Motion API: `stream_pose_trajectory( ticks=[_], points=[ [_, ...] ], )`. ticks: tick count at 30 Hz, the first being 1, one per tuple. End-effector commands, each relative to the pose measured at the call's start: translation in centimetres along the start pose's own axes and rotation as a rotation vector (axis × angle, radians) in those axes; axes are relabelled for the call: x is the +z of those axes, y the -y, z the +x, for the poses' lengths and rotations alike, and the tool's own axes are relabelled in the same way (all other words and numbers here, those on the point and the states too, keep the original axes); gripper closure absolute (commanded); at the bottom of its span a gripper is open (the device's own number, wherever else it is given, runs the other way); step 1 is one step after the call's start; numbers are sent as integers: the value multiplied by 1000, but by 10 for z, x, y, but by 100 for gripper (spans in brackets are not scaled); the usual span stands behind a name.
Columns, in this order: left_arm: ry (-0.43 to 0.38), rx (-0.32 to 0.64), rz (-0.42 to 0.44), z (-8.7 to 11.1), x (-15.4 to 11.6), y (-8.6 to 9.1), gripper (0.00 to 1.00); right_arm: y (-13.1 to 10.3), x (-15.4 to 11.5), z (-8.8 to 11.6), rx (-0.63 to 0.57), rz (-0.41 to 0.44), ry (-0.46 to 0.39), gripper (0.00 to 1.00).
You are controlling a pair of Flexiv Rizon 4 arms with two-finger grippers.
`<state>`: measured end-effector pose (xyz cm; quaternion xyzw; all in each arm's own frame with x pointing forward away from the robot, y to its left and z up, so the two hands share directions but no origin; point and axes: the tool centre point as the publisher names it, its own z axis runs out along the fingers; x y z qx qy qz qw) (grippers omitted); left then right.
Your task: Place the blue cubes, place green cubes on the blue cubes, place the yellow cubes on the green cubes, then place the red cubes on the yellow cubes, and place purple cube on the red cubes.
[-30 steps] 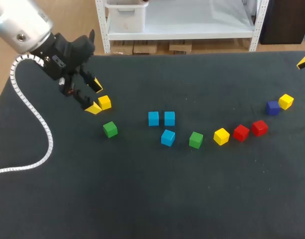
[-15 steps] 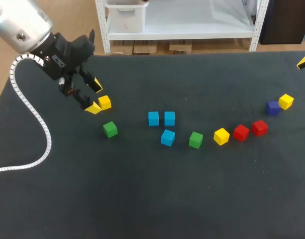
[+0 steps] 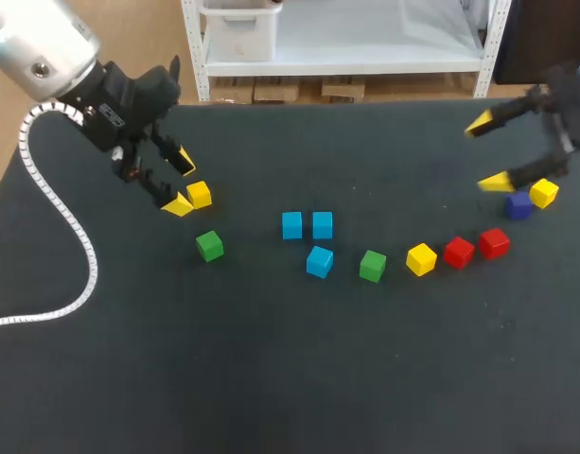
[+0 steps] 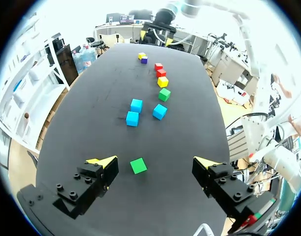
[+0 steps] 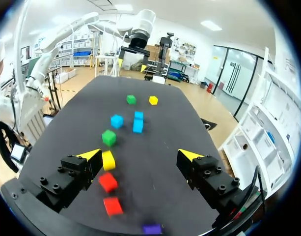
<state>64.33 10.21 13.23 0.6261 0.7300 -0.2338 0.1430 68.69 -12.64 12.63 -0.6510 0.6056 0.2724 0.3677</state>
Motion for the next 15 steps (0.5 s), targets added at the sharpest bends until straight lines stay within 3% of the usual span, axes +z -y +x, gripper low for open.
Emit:
stream_pose_trajectory(
  ticks=[1, 15],
  points=[
    [1, 1, 0, 0, 0, -1, 0, -21, 27, -19, 10, 78, -48, 0],
    [1, 1, 0, 0, 0, -1, 0, -62, 108, -51, 80, 13, -15, 0]
  ],
)
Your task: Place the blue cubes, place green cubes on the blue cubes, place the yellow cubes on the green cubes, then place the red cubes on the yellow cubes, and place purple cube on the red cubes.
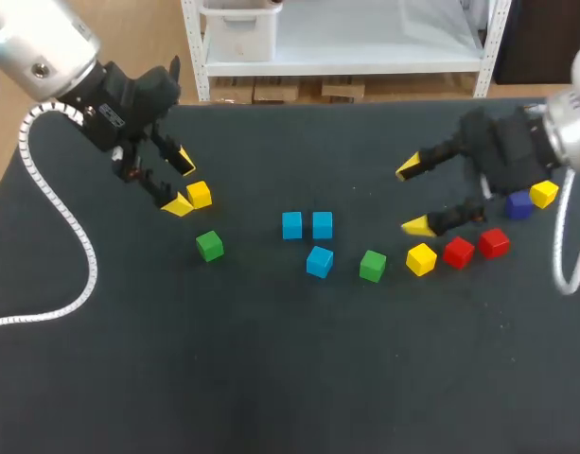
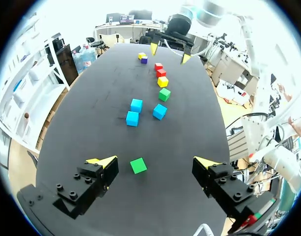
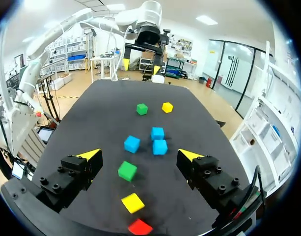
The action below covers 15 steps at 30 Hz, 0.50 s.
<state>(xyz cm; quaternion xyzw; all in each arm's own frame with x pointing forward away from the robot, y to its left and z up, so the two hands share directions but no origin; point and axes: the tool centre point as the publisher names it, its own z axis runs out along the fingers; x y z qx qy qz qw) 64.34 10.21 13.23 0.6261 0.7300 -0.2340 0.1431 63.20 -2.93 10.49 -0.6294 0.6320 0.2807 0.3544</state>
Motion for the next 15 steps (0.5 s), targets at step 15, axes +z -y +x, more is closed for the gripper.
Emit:
stream_pose_trajectory(
  ticks=[15],
  points=[
    [0, 1, 0, 0, 0, -1, 0, -32, 81, -7, 92, 14, 43, 0]
  ],
)
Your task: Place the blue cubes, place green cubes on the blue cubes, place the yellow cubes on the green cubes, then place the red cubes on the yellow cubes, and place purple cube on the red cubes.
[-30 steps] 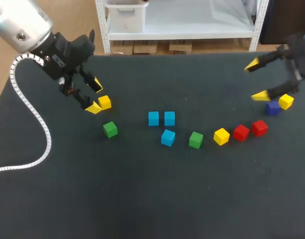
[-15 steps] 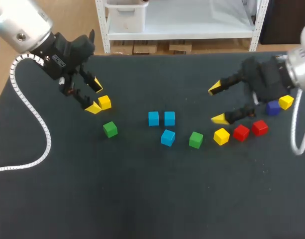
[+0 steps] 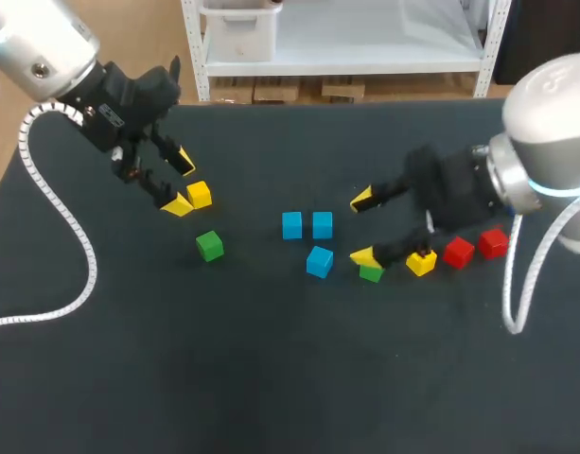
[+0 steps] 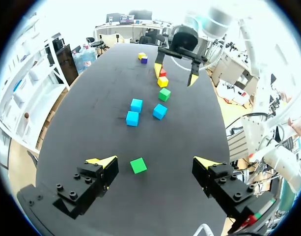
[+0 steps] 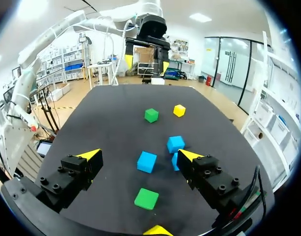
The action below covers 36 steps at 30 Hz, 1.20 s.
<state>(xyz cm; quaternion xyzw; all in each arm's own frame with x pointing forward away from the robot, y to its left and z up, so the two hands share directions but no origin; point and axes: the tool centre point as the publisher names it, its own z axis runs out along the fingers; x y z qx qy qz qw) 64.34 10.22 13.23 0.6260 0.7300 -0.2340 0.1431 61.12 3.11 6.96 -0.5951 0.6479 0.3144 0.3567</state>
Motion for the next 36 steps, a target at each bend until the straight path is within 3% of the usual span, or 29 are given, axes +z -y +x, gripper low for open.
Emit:
stream_pose_trajectory(
  ticks=[1, 17, 36],
  points=[
    [0, 1, 0, 0, 0, 0, 0, -6, 16, 2, 5, 22, -10, 0],
    [0, 1, 0, 0, 0, 0, 0, -20, 42, 3, 63, 98, -112, 0],
    [0, 1, 0, 0, 0, 0, 0, 2, 58, 31, 116, 101, -123, 0]
  ],
)
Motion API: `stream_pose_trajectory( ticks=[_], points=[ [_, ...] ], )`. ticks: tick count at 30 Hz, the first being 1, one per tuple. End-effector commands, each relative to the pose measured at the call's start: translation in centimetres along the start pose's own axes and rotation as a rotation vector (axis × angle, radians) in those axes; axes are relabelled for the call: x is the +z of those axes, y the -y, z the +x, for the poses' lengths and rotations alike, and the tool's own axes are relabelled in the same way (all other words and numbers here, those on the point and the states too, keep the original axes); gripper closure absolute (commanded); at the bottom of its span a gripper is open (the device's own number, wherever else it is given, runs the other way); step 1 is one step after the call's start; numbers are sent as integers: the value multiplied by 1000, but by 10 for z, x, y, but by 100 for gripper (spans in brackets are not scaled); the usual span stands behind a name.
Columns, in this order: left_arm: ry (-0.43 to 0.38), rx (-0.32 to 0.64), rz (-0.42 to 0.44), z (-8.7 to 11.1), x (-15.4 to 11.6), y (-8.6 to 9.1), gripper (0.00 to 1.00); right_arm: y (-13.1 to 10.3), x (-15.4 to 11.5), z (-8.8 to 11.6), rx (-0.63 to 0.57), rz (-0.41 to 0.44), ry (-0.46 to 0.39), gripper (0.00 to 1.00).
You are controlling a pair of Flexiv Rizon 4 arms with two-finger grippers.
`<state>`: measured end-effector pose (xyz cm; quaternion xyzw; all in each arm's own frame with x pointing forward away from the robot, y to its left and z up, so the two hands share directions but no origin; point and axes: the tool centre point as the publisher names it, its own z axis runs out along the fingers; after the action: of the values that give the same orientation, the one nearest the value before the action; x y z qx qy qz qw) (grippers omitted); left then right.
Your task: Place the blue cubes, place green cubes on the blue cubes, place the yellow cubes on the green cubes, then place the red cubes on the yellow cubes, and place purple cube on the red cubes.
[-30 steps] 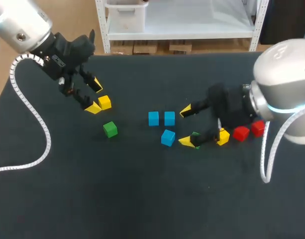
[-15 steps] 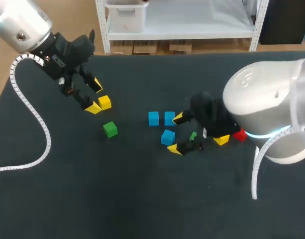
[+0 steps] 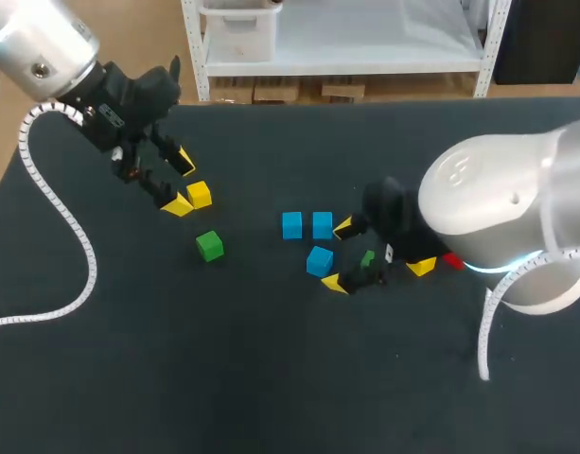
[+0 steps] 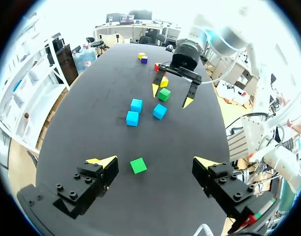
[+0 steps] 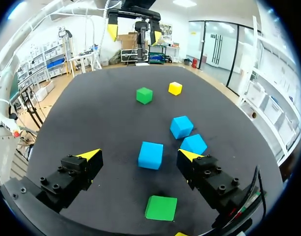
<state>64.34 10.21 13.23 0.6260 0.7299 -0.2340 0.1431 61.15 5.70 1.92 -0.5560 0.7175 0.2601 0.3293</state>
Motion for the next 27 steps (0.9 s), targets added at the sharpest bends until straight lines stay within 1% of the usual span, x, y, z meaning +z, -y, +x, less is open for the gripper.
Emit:
stream_pose_trajectory(
  ticks=[1, 8, 27],
  points=[
    [0, 1, 0, 0, 0, -1, 0, 4, 12, 2, 6, -13, 3, 0],
    [0, 1, 0, 0, 0, -1, 0, 8, 23, 9, 28, -32, 0, 0],
    [0, 1, 0, 0, 0, -1, 0, 13, 28, 12, 39, -38, 2, 0]
  ],
)
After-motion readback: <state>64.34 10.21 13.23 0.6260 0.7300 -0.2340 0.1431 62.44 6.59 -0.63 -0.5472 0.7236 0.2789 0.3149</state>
